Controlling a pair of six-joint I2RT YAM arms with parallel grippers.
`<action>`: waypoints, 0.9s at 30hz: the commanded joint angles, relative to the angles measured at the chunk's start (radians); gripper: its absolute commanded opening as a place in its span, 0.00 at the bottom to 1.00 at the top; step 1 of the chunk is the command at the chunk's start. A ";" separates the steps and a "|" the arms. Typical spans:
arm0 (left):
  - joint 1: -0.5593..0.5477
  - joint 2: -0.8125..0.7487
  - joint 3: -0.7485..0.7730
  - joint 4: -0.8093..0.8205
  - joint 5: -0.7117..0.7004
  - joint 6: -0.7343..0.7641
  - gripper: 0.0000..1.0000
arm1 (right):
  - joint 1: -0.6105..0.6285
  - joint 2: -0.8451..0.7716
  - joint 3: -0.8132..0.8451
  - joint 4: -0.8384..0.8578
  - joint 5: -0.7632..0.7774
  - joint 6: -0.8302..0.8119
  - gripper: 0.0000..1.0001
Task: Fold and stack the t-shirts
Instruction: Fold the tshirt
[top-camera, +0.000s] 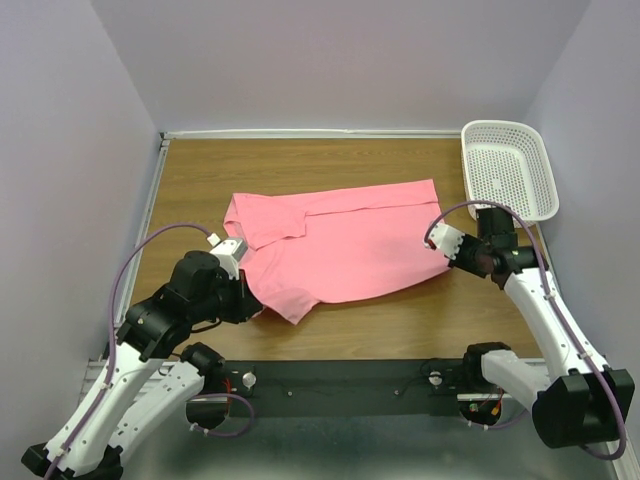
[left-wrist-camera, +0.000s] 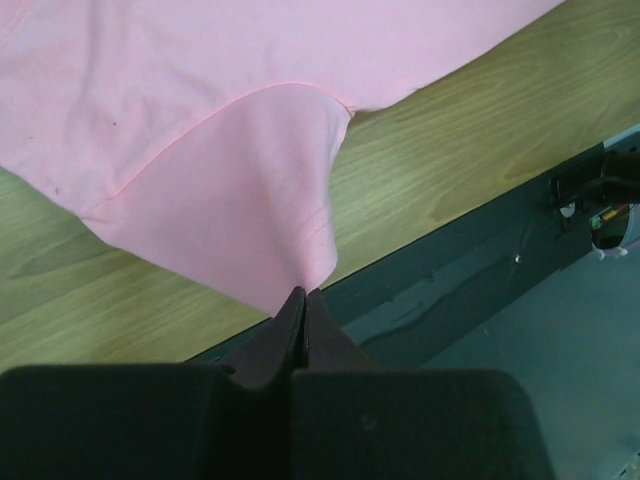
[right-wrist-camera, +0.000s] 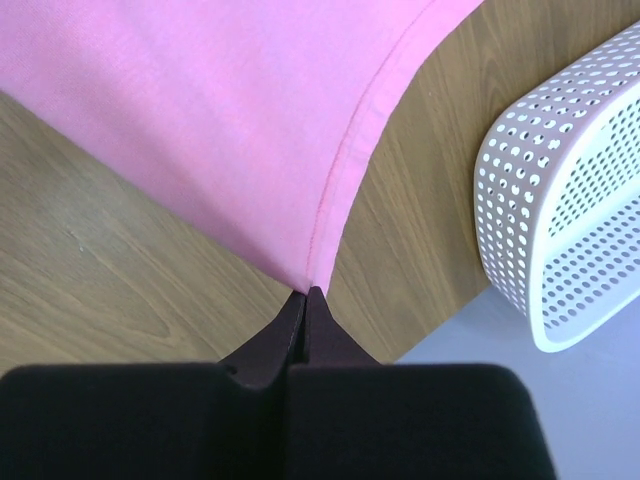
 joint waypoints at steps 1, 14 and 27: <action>0.006 0.003 0.025 -0.030 0.065 0.037 0.00 | -0.009 -0.035 -0.002 -0.067 0.009 -0.024 0.01; 0.005 0.124 0.127 0.082 -0.096 0.047 0.00 | -0.009 0.152 0.073 -0.046 -0.061 -0.021 0.01; 0.008 0.263 0.170 0.151 -0.274 0.082 0.00 | -0.016 0.337 0.127 0.023 -0.015 -0.007 0.00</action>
